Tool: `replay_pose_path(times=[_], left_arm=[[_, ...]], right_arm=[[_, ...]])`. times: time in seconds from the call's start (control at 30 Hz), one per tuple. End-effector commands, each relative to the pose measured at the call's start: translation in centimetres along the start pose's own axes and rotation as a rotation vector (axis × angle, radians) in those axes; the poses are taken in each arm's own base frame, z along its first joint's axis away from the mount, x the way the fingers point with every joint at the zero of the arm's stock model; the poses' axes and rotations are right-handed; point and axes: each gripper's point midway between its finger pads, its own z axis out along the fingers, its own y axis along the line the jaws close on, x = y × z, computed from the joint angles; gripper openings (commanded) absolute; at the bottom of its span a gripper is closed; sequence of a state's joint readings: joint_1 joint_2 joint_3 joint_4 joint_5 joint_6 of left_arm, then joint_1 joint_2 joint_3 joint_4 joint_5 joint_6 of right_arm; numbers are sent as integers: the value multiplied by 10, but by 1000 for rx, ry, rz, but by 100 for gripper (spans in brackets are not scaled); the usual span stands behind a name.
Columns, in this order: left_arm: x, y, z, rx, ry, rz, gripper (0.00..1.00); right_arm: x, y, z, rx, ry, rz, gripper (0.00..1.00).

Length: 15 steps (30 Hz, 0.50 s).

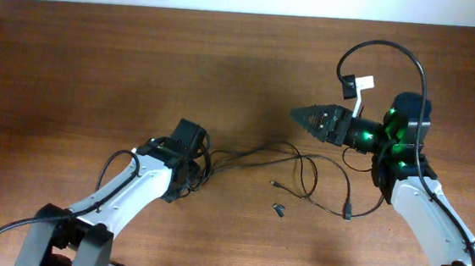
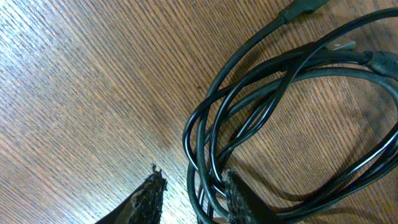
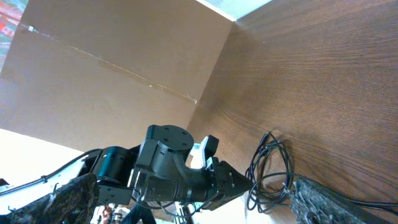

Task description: Untangle cables

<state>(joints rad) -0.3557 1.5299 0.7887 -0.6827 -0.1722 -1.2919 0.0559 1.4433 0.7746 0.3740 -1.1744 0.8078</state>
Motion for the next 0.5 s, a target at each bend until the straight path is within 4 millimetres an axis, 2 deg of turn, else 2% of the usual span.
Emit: replay_pose_path(times=[0.0, 0.1, 0.17, 0.27, 0.47], left_arm=[[-6, 6, 3, -25, -35, -9, 34], [-8, 3, 3, -15, -41, -11, 35], [-8, 2, 3, -11, -42, -12, 52], [-7, 3, 4, -15, -41, -11, 58], [-5, 5, 15, 10, -47, -16, 54]], right_arm=[[1, -2, 1, 1, 2, -14, 99], [1, -2, 1, 2, 2, -14, 99], [1, -2, 1, 1, 2, -14, 99], [1, -2, 1, 1, 2, -14, 99], [1, -2, 1, 2, 2, -14, 99]])
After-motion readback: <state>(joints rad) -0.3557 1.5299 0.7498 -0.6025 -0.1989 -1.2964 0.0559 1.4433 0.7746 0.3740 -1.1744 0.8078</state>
